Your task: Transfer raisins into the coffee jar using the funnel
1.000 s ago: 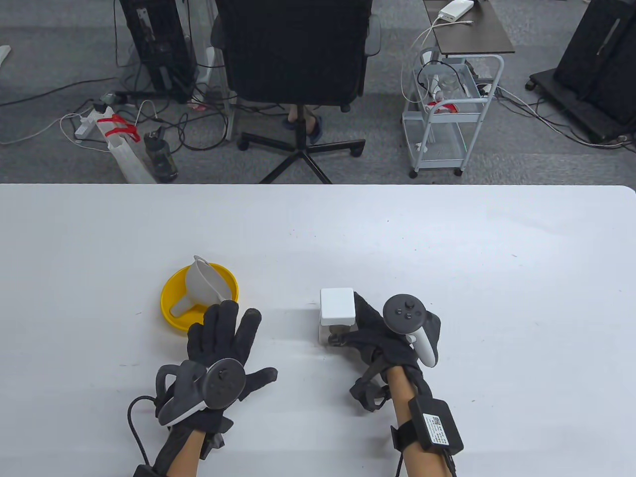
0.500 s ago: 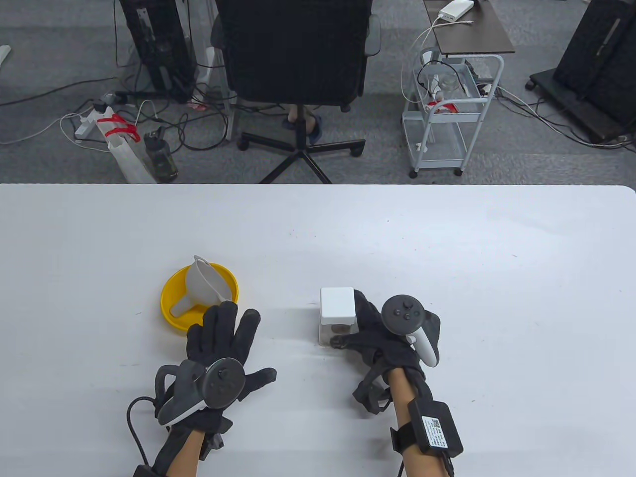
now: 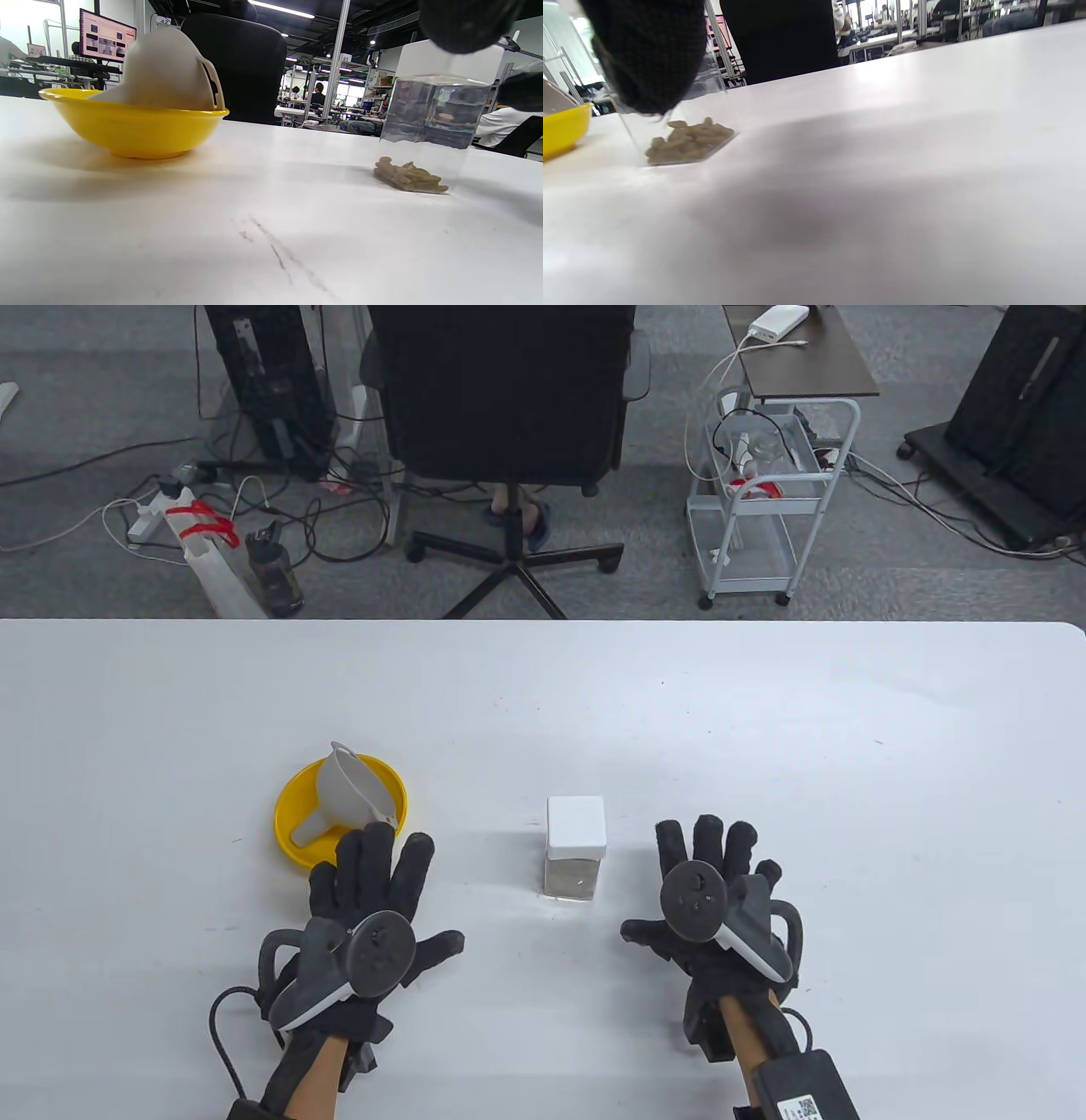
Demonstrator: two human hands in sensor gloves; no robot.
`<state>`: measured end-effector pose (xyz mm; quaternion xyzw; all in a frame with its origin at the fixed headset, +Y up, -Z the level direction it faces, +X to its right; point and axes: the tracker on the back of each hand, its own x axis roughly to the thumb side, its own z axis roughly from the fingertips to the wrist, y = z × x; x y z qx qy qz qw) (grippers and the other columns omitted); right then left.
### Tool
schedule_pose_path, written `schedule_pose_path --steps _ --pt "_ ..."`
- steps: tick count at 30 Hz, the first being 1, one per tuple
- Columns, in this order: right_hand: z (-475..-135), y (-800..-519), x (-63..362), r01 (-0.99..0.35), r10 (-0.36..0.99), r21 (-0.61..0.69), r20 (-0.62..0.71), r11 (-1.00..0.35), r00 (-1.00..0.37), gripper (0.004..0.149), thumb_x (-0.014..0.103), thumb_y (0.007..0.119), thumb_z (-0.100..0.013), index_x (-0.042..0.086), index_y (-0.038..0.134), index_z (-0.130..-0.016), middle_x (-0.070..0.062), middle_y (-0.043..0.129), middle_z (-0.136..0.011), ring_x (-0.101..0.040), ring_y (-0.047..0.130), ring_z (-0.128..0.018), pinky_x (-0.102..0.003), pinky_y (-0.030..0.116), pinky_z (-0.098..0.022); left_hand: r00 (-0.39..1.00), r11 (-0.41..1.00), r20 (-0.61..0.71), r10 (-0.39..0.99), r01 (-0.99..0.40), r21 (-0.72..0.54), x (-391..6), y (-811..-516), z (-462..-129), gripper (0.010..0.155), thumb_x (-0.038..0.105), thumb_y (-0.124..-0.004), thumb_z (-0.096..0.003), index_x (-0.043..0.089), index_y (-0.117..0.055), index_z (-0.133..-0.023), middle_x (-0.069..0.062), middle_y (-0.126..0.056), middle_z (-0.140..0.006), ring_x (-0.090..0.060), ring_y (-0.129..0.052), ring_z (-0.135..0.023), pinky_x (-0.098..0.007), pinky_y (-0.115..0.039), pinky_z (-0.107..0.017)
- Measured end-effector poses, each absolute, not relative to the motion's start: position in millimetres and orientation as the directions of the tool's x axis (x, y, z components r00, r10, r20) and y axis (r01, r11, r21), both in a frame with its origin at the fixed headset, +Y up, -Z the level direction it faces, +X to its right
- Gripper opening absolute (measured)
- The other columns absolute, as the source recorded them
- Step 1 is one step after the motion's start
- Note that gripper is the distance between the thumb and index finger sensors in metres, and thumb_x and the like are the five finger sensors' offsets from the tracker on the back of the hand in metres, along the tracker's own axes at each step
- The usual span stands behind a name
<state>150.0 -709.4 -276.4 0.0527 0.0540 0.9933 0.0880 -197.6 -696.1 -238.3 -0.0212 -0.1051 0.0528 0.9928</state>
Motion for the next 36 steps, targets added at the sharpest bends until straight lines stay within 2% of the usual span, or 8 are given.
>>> schedule_pose_path --steps 4,11,36 --pt "-271.9 -714.5 157.6 -0.097 0.102 0.057 0.085 -0.994 -0.991 0.113 0.064 0.082 -0.047 0.018 0.005 -0.116 -0.031 -0.005 -0.115 -0.065 -0.006 -0.099 -0.085 0.015 -0.066 0.978 0.994 0.181 0.106 -0.097 -0.059 -200.6 -698.0 -239.2 0.099 0.076 -0.064 -0.0543 0.031 -0.007 -0.122 -0.022 -0.014 -0.134 -0.052 -0.019 -0.121 -0.072 -0.026 -0.08" --pt "-273.5 -720.3 163.4 -0.124 0.129 0.088 0.052 -0.988 -0.99 0.112 0.064 0.081 -0.047 0.019 0.004 -0.115 -0.03 -0.006 -0.114 -0.064 -0.008 -0.098 -0.084 0.013 -0.065 0.983 0.994 0.158 0.095 -0.084 -0.073 -203.4 -701.0 -240.8 0.099 0.076 -0.064 -0.0542 0.031 -0.007 -0.122 -0.022 -0.014 -0.134 -0.052 -0.019 -0.121 -0.073 -0.025 -0.08" --pt "-269.1 -722.7 162.2 -0.115 0.121 0.095 0.063 -0.989 -0.991 0.112 0.065 0.08 -0.047 0.017 0.005 -0.115 -0.032 -0.005 -0.114 -0.064 -0.006 -0.098 -0.085 0.015 -0.065 0.983 0.993 0.155 0.101 -0.09 -0.076 -203.8 -702.6 -239.9 0.099 0.076 -0.063 -0.0543 0.031 -0.007 -0.122 -0.022 -0.014 -0.134 -0.052 -0.019 -0.12 -0.073 -0.025 -0.08"
